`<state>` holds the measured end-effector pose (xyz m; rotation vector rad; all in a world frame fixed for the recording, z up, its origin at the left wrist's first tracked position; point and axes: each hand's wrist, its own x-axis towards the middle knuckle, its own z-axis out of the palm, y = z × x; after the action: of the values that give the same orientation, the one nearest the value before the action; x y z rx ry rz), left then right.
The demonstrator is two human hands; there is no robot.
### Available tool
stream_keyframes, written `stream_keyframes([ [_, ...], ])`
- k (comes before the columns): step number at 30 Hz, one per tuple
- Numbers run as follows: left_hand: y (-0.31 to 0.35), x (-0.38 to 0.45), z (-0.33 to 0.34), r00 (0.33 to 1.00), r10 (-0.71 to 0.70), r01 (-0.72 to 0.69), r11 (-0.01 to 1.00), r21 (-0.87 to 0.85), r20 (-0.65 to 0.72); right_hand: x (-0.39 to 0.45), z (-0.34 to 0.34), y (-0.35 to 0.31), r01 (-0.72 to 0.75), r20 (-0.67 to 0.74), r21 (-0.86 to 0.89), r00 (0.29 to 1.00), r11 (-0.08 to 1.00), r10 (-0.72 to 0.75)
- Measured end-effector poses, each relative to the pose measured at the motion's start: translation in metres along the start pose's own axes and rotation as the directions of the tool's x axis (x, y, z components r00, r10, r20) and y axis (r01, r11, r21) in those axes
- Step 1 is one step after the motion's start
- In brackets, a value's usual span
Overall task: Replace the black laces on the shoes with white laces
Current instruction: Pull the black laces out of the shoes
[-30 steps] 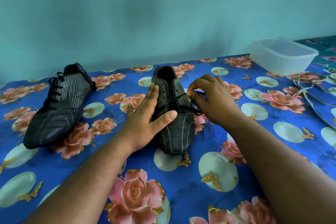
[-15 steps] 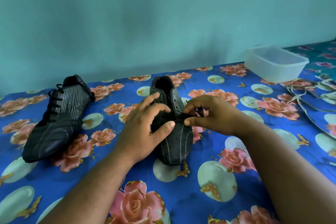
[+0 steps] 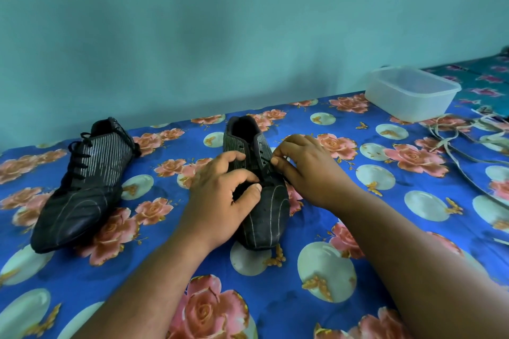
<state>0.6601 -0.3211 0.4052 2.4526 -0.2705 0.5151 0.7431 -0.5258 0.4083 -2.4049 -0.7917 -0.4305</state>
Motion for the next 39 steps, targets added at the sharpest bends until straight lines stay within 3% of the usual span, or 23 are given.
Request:
stream_keyframes([
  [4, 0.004, -0.001, 0.002, 0.995, -0.096, 0.095, 0.962, -0.257, 0.009, 0.000, -0.001, 0.006, -0.042, 0.068, 0.152, 0.997, 0.987, 0.032],
  [9, 0.005, -0.001, 0.000, 0.979, -0.191, 0.201, 0.882, -0.427, 0.068, -0.005, -0.014, 0.010, -0.146, 0.307, 0.371, 0.951, 0.917, 0.028],
  [15, 0.006, 0.000, -0.009, 0.960, -0.254, 0.262, 0.686, -0.679, 0.115, -0.005, -0.014, 0.013, -0.133, 0.322, 0.402, 0.947, 0.906, -0.004],
  [17, 0.005, 0.002, -0.008, 0.966, -0.256, 0.223, 0.730, -0.646, 0.045, -0.005, -0.014, 0.013, -0.129, 0.316, 0.403, 0.949, 0.906, -0.006],
  [19, 0.004, 0.002, -0.004, 0.978, -0.204, 0.155, 0.853, -0.498, -0.045, -0.005, -0.014, 0.012, -0.130, 0.316, 0.396, 0.949, 0.909, -0.002],
  [21, 0.006, 0.001, 0.001, 0.982, -0.164, 0.115, 0.915, -0.386, -0.097, -0.004, -0.014, 0.013, -0.133, 0.317, 0.389, 0.948, 0.912, 0.004],
  [26, 0.004, 0.001, 0.000, 0.974, -0.197, 0.137, 0.909, -0.394, -0.115, -0.004, -0.012, 0.014, -0.156, 0.324, 0.387, 0.946, 0.909, 0.025],
  [31, 0.006, 0.002, -0.005, 0.938, -0.327, 0.224, 0.830, -0.511, -0.120, -0.005, -0.011, 0.015, -0.158, 0.326, 0.408, 0.945, 0.899, 0.018],
  [35, 0.000, 0.004, -0.001, 0.929, -0.313, 0.236, 0.912, -0.335, -0.196, -0.003, -0.008, 0.018, -0.126, 0.293, 0.397, 0.956, 0.909, 0.005],
  [39, -0.002, 0.003, -0.002, 0.951, -0.197, 0.133, 0.956, -0.262, -0.238, -0.001, -0.005, 0.019, -0.085, 0.249, 0.325, 0.968, 0.942, 0.001],
])
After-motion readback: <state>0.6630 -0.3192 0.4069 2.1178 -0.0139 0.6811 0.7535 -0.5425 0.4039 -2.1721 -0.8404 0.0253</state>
